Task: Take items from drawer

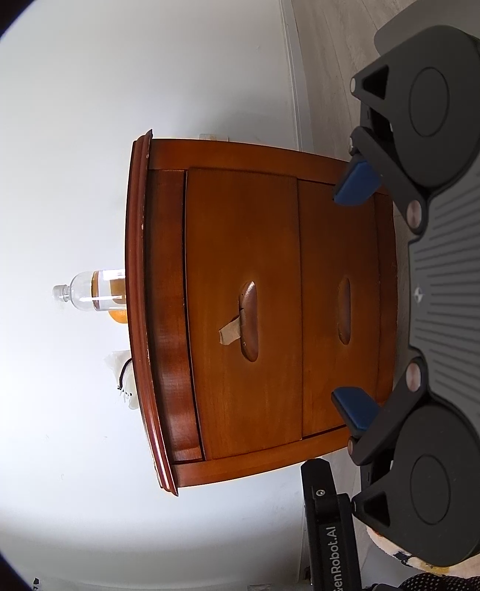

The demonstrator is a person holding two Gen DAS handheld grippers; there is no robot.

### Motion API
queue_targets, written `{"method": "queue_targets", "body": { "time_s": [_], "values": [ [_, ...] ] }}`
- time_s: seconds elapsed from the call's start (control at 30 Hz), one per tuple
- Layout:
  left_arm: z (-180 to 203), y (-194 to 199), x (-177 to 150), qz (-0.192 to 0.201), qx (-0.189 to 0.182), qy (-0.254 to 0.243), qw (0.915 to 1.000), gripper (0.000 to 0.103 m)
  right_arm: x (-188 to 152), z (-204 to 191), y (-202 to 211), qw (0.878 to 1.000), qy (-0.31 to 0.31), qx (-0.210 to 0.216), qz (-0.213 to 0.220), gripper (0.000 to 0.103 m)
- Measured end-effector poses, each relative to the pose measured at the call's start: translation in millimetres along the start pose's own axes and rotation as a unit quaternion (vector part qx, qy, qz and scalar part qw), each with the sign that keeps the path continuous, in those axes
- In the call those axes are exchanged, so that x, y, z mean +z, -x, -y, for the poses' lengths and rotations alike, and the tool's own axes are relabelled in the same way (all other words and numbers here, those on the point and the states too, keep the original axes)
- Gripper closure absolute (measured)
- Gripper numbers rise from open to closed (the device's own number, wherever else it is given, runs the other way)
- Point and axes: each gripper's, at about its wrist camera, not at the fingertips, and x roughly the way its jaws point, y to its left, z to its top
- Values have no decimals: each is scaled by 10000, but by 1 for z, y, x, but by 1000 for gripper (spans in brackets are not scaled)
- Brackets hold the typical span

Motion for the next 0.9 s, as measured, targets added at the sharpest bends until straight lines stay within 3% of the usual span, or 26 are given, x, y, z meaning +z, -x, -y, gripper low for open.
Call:
{"method": "queue_targets", "body": {
  "time_s": [0.57,0.9],
  "values": [
    [-2,2,3,69,73,80,9999,1,1,-1,1,10000,11,-2,20,0],
    [5,3,1,229,85,-281,9993,1,1,-1,0,10000,28,-15,10,0]
  ]
}}
